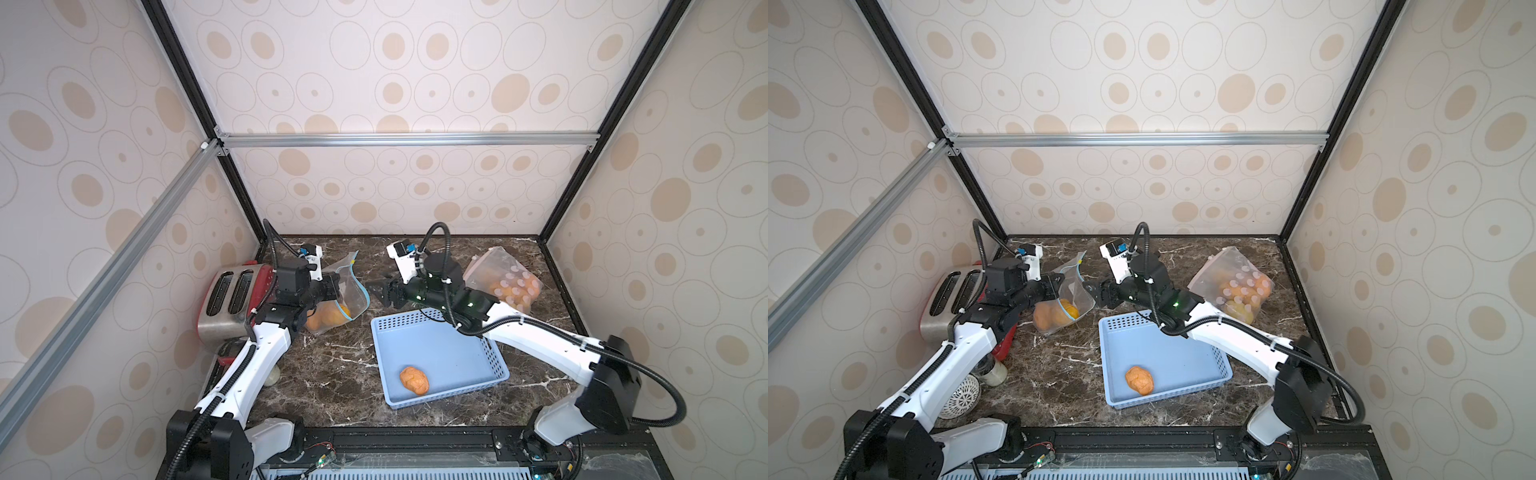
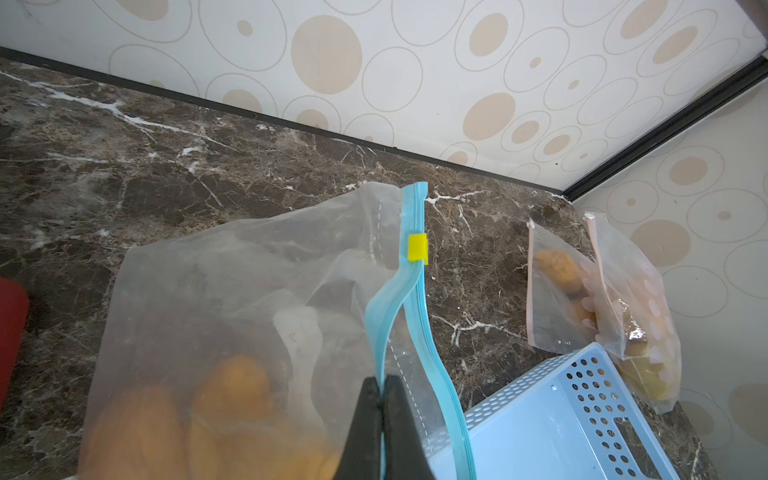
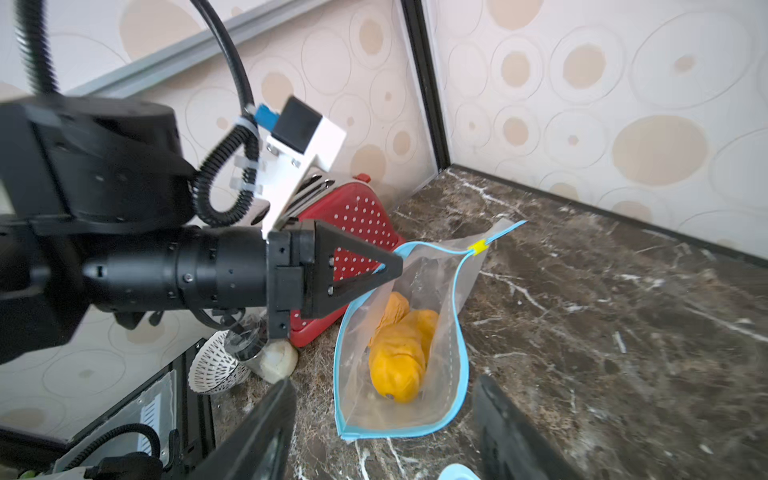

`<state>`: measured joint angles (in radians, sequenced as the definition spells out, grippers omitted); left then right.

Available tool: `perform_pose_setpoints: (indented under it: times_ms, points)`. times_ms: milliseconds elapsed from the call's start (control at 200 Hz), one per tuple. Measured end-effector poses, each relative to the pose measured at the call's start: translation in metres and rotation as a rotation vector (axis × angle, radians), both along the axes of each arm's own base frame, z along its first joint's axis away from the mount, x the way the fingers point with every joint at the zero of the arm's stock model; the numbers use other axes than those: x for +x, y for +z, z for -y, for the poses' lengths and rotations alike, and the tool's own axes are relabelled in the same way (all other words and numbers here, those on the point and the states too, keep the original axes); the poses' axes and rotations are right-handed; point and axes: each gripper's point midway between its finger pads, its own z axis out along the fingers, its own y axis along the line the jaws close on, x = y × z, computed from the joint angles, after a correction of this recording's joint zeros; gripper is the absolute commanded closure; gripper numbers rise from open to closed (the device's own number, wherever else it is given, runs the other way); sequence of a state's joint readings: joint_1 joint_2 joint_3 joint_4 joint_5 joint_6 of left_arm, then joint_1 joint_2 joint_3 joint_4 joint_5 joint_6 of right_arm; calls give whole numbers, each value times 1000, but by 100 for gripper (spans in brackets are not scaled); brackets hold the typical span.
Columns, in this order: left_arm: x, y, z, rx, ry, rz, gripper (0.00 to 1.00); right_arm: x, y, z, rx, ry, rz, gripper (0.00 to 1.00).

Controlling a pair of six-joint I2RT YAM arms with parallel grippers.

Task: Put the potatoes into a zipper bag and zip it
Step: Place the potato into the zipper food storage bag, then pick up the potato from the basket.

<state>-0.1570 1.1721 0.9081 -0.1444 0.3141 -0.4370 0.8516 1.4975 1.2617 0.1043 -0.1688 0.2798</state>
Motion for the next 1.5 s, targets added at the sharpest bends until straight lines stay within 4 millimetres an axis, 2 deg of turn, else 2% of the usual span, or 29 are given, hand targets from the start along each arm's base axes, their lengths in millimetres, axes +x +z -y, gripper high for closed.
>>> perform_pose_setpoints:
  times_ms: [150, 215, 295, 390, 570, 780, 945, 1171, 1501]
  points:
    - [0, 0, 0, 0, 0, 0, 100, -12, 28, 31, -3, -59, 37, 30]
    - [0, 0, 0, -1, -1, 0, 100, -17, 31, 42, -20, -77, 34, 30]
    - [0, 0, 0, -1, -2, -1, 100, -23, 23, 57, -58, -102, 12, 30]
    - [0, -1, 0, -1, -3, -3, 100, -30, -3, 76, -124, -140, -44, 30]
    - [0, -1, 1, -3, -5, -3, 100, -51, -77, 95, -284, -135, -224, 30]
    - [-1, 0, 3, -9, -16, -4, 100, -84, -159, 95, -436, -29, -484, 29]
    - [-1, 0, 3, -9, -17, -4, 100, -113, -210, 93, -540, 63, -647, 26]
    - [-1, 0, 3, -9, -18, -4, 100, -143, -244, 85, -650, 147, -727, 24]
    - [-1, 0, 3, -10, -18, -4, 100, -151, -281, 91, -779, 146, -757, 24]
